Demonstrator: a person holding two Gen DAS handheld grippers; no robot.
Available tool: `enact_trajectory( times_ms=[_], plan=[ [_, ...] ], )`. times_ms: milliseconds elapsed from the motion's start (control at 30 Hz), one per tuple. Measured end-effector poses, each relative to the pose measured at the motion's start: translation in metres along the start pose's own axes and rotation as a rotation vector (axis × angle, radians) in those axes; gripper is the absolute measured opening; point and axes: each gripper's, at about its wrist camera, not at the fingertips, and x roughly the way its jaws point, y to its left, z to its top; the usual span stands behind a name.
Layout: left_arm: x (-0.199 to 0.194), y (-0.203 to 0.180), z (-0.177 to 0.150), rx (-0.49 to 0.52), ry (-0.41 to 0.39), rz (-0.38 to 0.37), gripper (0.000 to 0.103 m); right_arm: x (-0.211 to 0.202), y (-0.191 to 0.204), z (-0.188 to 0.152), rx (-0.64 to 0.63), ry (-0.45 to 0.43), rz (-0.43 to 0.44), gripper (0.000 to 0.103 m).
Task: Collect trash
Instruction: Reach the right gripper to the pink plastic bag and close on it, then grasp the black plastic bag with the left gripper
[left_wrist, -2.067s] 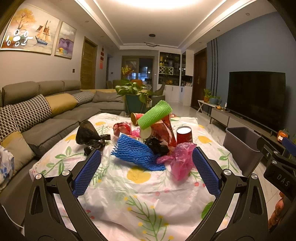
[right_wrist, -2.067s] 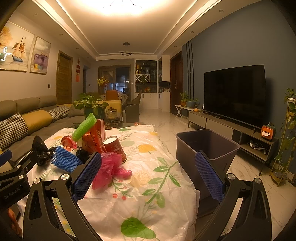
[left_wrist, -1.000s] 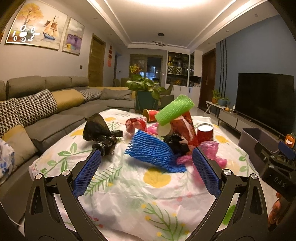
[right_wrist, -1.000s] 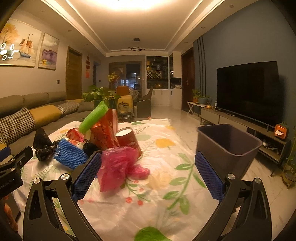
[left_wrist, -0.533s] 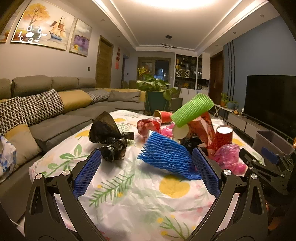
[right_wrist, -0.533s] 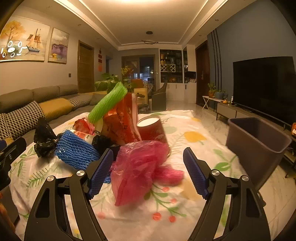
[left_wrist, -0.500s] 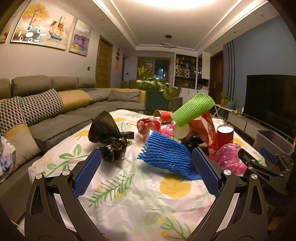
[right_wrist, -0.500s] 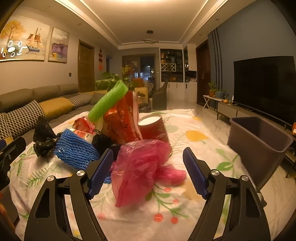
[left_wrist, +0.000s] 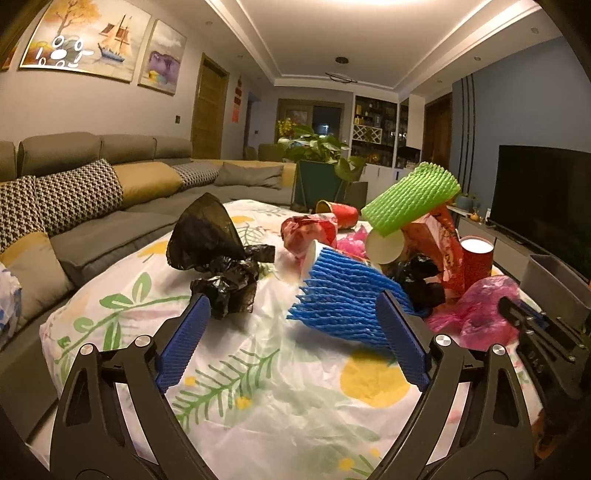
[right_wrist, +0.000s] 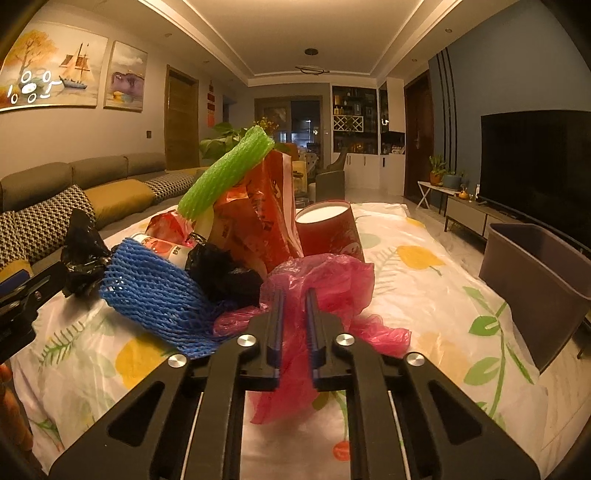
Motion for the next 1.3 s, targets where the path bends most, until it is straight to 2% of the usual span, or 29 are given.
enact_trajectory(
  times_ms=[333, 500, 633, 700, 767, 800, 867, 1033, 1300],
  plan=[
    [0.012, 0.042, 0.009, -0.054, -0.016, 0.135, 0.086, -0.022, -0.017, 0.006, 0.026, -0.043, -0.008, 0.006],
    [0.034, 0.056, 0.01, -0.065, 0.02, 0.148, 0.08, -0.027, -0.022, 0.011, 0.041, -0.058, -0.018, 0.006],
    [0.059, 0.062, 0.007, -0.067, 0.095, 0.125, 0.057, -0.029, -0.023, 0.013, 0.041, -0.064, -0.022, 0.005],
    [0.067, 0.065, 0.005, -0.083, 0.127, 0.09, 0.046, -0.031, -0.025, 0.014, 0.043, -0.066, -0.022, 0.005],
    [0.072, 0.066, 0.002, -0.095, 0.151, 0.058, 0.022, -0.031, -0.024, 0.015, 0.041, -0.066, -0.024, 0.005],
    [0.073, 0.066, 0.001, -0.094, 0.153, 0.057, 0.019, -0.031, -0.024, 0.015, 0.04, -0.067, -0.024, 0.005],
    [0.071, 0.065, 0.0, -0.092, 0.153, 0.052, 0.004, -0.032, -0.025, 0.016, 0.041, -0.068, -0.023, 0.005],
    [0.056, 0.062, 0.002, -0.088, 0.111, 0.05, 0.001, -0.034, -0.028, 0.017, 0.048, -0.069, -0.018, 0.005],
    [0.006, 0.05, 0.024, -0.072, -0.006, 0.069, 0.001, -0.045, -0.033, 0.022, 0.056, -0.087, -0.004, 0.005]
  ],
)
